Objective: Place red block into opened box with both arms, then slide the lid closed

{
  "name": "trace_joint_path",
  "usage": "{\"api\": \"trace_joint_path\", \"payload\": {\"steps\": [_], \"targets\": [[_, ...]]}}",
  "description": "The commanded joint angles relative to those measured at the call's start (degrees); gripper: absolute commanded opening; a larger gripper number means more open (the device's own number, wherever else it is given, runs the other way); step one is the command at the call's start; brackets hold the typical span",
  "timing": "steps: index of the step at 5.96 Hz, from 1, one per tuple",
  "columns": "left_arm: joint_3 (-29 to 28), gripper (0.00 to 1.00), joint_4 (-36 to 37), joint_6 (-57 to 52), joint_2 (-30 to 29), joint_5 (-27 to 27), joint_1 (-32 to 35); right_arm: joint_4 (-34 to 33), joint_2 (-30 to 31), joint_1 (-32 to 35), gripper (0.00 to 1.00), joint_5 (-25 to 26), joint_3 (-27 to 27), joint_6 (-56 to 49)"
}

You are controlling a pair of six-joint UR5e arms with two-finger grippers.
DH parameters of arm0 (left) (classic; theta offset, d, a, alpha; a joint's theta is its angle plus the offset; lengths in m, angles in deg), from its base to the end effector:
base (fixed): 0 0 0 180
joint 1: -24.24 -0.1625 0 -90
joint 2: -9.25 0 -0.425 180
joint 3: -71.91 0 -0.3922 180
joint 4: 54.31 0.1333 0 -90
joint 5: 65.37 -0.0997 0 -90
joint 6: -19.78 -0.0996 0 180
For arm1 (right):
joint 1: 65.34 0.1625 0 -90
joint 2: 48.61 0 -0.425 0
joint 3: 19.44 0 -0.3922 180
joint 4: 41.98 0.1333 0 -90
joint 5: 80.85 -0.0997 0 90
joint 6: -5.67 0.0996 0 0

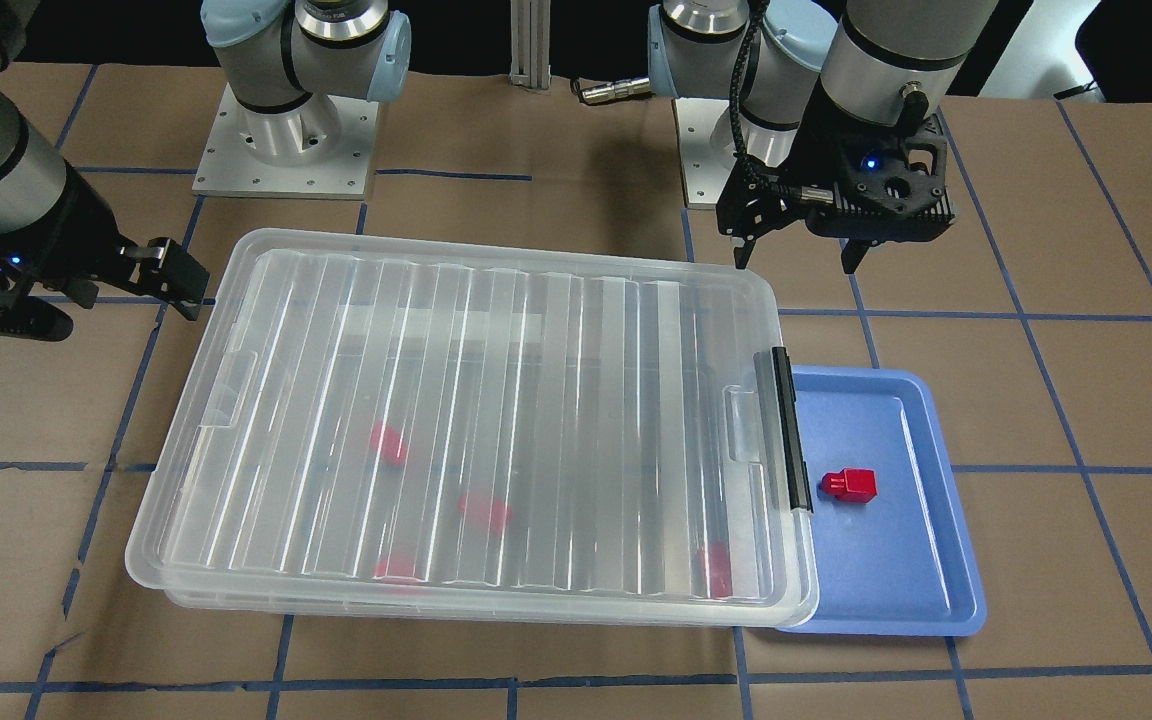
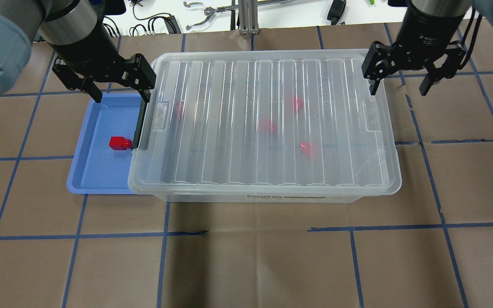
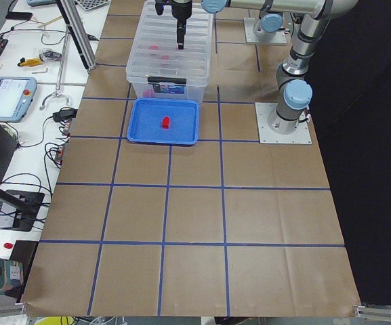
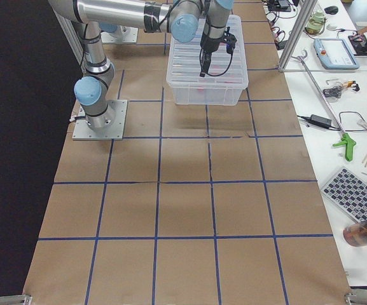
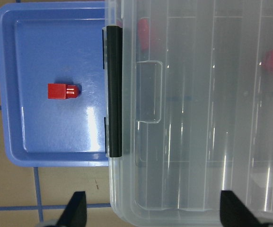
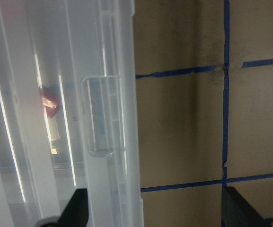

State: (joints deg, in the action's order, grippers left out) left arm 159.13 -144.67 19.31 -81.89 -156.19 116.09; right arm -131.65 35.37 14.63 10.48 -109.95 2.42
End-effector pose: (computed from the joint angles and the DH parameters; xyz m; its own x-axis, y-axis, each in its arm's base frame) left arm -0.1480 -0.4979 0.5013 -0.9991 0.0402 -0.0145 0.0405 0.9989 -0.0222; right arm 0.0382 -0.5362 0.4298 -0.9932 0.1157 0.0162 0.1168 0.9858 0.1206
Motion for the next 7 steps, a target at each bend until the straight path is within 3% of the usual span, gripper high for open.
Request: {"api": "trace_joint_path", "payload": {"steps": [1,7], "targets": [[0.06,0.99,0.01,0.03,0.00,-0.07,0.00,-8.57,-0.39,-1.05,1.00,-0.28,-5.79,-0.35],[0.76,0.99,0.09,-2.06,0.00,-0.07,0.00,-13.69,-0.66,-1.05,1.00,-0.28,-12.58,-1.32]]}}
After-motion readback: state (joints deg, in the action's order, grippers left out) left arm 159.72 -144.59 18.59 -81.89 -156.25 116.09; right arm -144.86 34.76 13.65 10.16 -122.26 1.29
